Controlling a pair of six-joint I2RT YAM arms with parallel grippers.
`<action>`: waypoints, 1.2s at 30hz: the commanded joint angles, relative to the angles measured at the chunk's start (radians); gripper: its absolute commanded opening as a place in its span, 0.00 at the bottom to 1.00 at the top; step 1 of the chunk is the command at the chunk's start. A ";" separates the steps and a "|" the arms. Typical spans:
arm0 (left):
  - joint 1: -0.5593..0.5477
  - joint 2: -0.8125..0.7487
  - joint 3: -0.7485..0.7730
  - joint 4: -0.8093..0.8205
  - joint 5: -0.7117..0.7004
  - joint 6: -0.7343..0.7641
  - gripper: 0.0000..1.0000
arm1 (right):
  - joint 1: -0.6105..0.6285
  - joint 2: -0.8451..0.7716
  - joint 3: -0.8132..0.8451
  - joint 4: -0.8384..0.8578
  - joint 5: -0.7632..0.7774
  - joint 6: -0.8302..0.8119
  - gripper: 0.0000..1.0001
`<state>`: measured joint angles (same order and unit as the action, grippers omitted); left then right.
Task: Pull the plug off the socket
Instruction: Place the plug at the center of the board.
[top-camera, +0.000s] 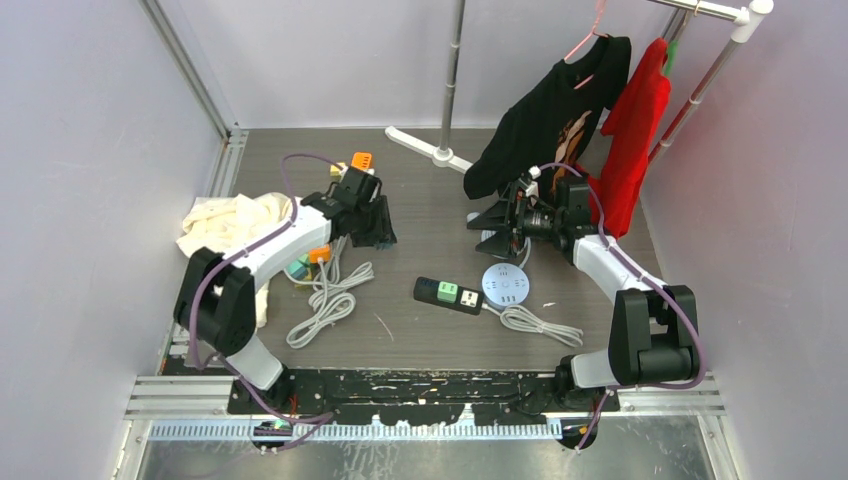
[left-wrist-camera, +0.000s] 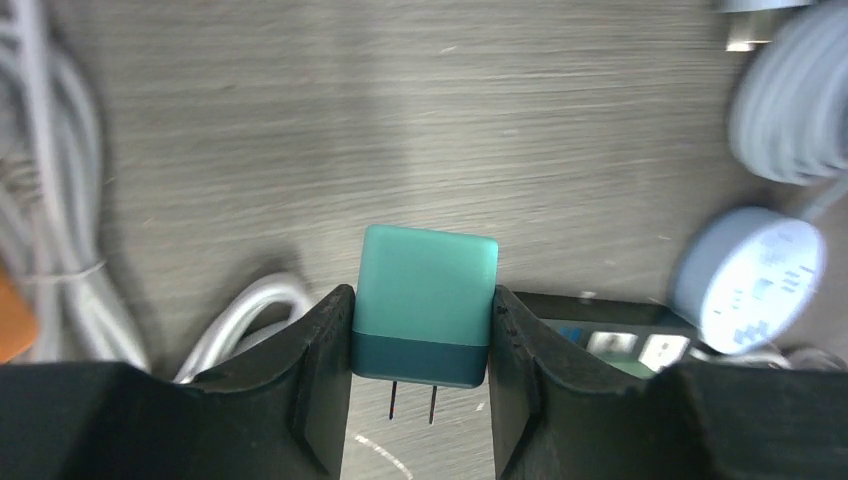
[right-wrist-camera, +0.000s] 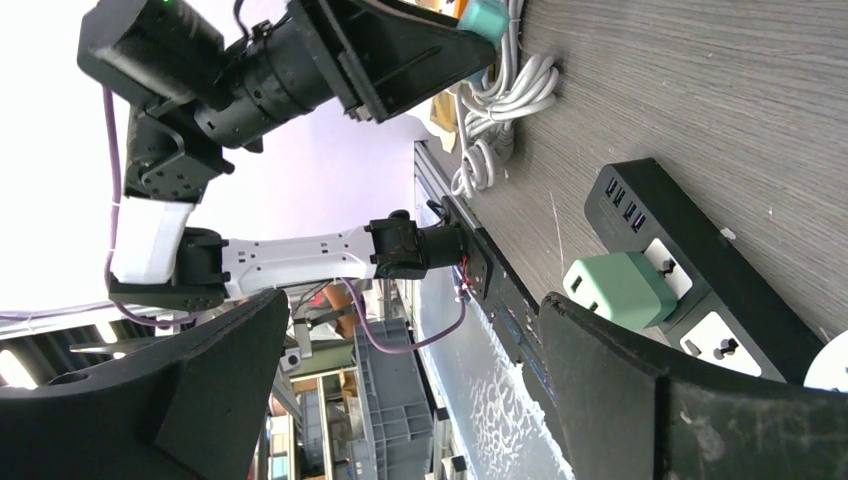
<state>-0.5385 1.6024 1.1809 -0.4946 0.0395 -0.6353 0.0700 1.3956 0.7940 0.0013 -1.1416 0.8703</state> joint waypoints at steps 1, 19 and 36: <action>0.005 0.084 0.141 -0.284 -0.223 -0.084 0.00 | 0.004 -0.043 0.007 0.005 0.000 -0.028 1.00; 0.020 0.249 0.277 -0.478 -0.451 -0.041 0.00 | 0.004 -0.043 0.005 -0.001 0.002 -0.040 1.00; 0.047 0.268 0.254 -0.439 -0.387 -0.058 0.17 | 0.004 -0.041 0.007 -0.002 0.001 -0.046 1.00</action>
<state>-0.5095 1.8896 1.4250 -0.9573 -0.3607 -0.6735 0.0700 1.3853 0.7929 -0.0166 -1.1385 0.8433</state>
